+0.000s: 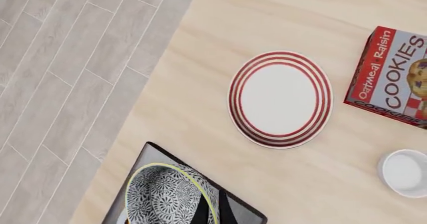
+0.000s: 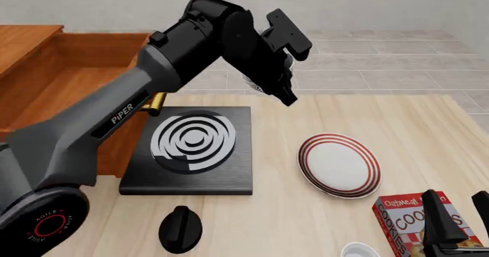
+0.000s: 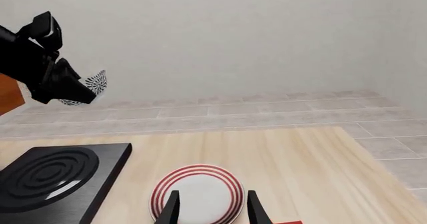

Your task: Pick the akita bowl in the top layer of the wooden cabinet and place it on the plate.

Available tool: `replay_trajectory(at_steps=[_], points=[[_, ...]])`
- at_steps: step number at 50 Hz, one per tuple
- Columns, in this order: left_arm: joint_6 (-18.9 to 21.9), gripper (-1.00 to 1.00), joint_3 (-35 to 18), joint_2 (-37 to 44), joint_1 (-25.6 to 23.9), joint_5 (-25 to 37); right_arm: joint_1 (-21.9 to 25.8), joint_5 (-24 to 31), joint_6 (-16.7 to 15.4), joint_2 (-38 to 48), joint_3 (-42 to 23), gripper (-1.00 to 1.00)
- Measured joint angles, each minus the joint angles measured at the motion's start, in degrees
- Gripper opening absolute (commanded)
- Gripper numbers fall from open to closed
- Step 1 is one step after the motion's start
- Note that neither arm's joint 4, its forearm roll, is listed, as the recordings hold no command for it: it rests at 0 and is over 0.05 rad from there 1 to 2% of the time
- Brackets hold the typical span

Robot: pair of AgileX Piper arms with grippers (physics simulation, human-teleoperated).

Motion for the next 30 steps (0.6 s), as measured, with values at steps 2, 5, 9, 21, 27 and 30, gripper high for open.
replay_trajectory(at_steps=[2,5,9,21,27,30], points=[[0.01,-1.0,-0.18,0.41,-0.24,-0.11,0.03,-0.01,-0.02,0.0,-0.01,1.0],[0.03,-1.0,-0.52,1.06,-0.59,-0.24,0.07,-0.04,-0.05,0.0,0.0,1.0],[-0.04,-1.0,-1.2,2.02,-1.12,-0.3,0.15,-0.06,-0.12,0.0,0.0,1.0],[-0.54,-1.0,-3.45,5.09,-2.76,-0.36,0.29,-0.13,-0.23,0.0,0.04,1.0],[-0.82,-1.0,-4.29,6.47,-3.39,-0.47,0.3,-0.17,-0.19,0.0,0.07,1.0],[-0.94,-1.0,-4.65,7.1,-3.71,-0.53,0.31,-0.18,-0.17,0.0,0.07,1.0]])
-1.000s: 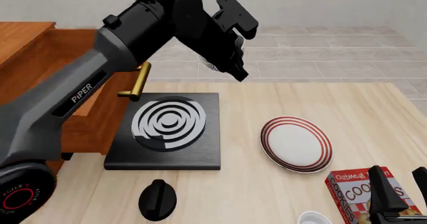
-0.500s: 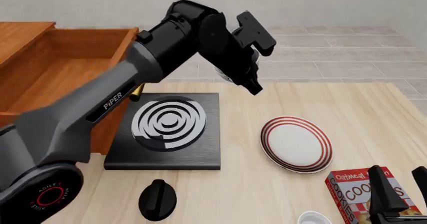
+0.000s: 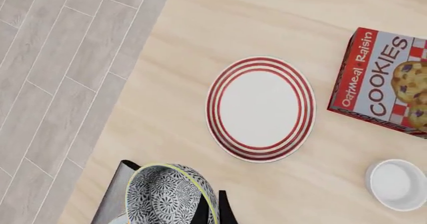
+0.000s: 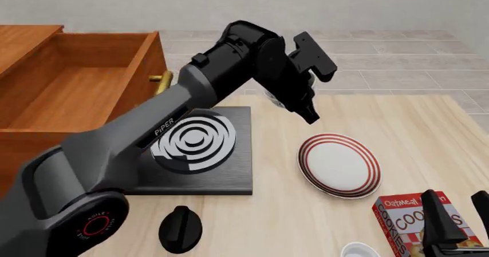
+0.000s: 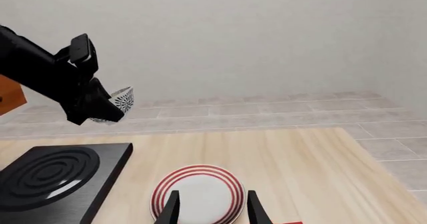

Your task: Pick the akita bowl in the top layer of the wooden cabinet and place it on the plate.

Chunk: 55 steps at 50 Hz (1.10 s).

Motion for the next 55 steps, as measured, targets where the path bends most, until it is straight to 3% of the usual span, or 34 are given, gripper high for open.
replay_trajectory(at_steps=[26,42,55], points=[[-2.14,-1.0,-5.64,6.38,-3.91,0.8,-0.05,0.01,0.23,0.0,0.0,1.0],[-3.77,-1.0,-12.54,11.69,-5.89,2.94,-0.03,0.17,0.19,0.0,0.01,1.0],[-5.02,-1.0,-21.84,17.56,-7.13,6.52,0.15,0.31,-0.05,0.0,0.06,1.0]])
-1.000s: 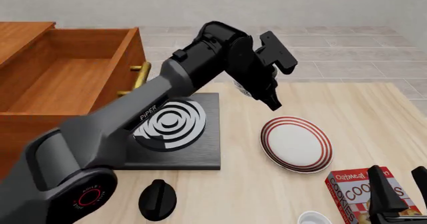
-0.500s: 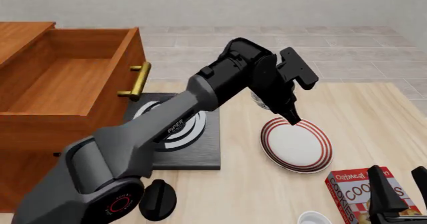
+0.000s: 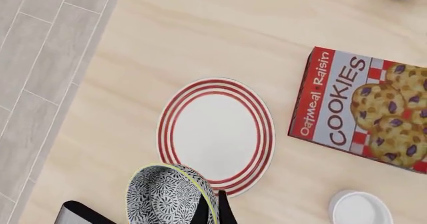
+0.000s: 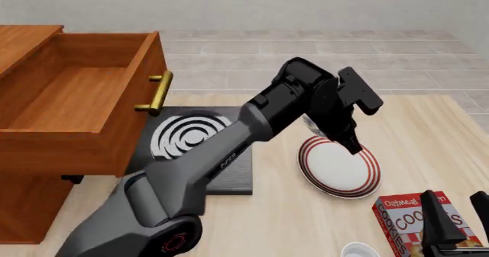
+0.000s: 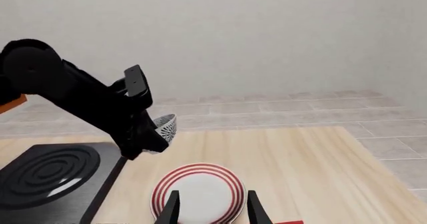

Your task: Pick the akita bowl in the top layer of the wooden cabinet and place it on the plate.

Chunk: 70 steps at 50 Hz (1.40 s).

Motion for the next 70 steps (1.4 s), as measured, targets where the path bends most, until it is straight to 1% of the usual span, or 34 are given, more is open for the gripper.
replay_trajectory(at_steps=[5,11,25,49,70], points=[[-0.69,-1.0,-3.2,2.06,-0.4,1.12,0.11,0.06,-0.12,0.0,0.03,1.0],[-1.55,-1.0,-5.83,3.89,-0.81,1.92,0.19,0.1,-0.13,0.0,0.06,1.0],[-3.98,-1.0,-9.3,6.77,-1.99,2.36,0.25,0.2,-0.03,0.0,0.08,1.0],[-8.09,-1.0,-10.87,10.1,-3.54,0.23,0.26,0.17,0.05,0.0,0.04,1.0],[-11.33,-1.0,-11.02,12.48,-3.37,-2.77,0.29,0.05,-0.04,0.0,0.08,1.0]])
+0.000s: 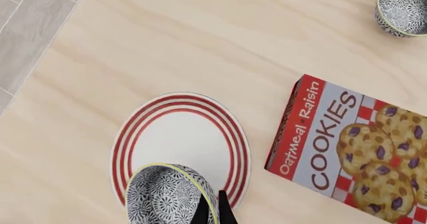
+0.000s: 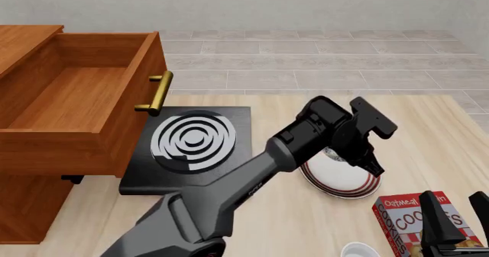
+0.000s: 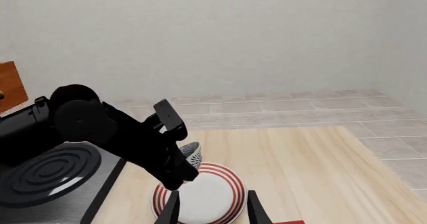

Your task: Pick the akita bowl in the top layer of the wooden cabinet and place it on the plate.

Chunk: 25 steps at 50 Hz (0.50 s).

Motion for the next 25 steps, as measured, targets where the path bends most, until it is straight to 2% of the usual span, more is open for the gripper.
replay_trajectory(at_steps=[25], points=[[-2.14,-1.0,0.01,2.97,0.95,-3.99,0.03,-0.06,-0.04,0.0,0.02,1.0]])
